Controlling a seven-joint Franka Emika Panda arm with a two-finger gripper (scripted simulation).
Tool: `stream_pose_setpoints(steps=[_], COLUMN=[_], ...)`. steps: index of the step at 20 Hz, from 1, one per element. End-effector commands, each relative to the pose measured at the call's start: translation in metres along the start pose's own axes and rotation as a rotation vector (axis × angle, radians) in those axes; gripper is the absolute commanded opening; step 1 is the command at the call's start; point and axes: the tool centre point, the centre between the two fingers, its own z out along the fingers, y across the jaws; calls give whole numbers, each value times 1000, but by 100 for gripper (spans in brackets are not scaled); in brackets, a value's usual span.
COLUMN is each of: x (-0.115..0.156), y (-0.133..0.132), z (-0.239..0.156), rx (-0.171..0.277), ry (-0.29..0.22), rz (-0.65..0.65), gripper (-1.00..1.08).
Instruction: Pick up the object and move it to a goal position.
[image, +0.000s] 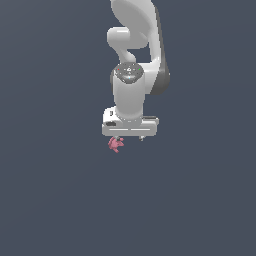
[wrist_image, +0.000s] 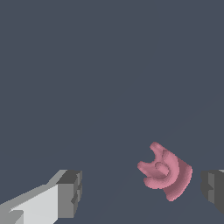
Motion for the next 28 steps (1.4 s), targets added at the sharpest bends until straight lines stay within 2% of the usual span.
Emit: stream_pose_setpoints(steps=[1, 9, 17, 23, 28], x=[0, 9, 8, 1, -9], y=[0, -11, -9, 1, 17], z=[0, -19, -17, -4, 14], rx=[0, 31, 31, 28, 23], ry=[0, 33, 33, 28, 21], rz=[0, 1, 15, 90, 201], gripper=[100, 100, 100, 100, 100])
